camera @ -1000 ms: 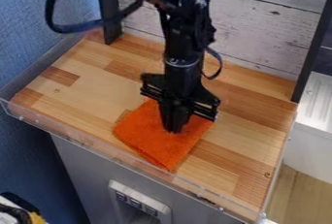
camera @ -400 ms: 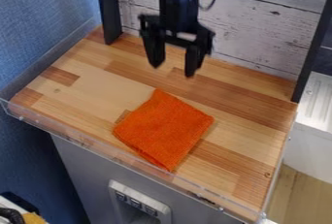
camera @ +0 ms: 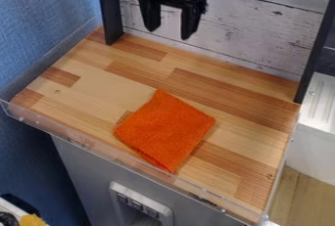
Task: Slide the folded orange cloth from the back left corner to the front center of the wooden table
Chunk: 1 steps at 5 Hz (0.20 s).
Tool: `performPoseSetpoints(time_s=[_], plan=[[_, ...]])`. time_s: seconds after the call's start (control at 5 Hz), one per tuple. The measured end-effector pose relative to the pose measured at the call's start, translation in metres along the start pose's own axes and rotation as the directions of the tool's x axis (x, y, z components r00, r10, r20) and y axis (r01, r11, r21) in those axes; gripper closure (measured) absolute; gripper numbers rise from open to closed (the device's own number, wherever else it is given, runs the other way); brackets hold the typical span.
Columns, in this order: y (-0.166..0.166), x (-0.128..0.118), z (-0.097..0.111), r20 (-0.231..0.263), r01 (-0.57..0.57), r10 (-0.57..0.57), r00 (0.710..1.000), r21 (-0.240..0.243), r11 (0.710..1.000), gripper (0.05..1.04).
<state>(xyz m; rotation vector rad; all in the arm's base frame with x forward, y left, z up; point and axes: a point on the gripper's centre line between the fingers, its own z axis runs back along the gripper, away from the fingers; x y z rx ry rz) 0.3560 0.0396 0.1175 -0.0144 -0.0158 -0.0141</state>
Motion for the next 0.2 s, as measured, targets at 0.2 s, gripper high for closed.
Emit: performPoseSetpoints(time_s=[0.2], plan=[[0.0089, 0.0085, 0.0080, -0.019, 0.002, -0.002, 1.000, -0.003, 1.000, 0.086]])
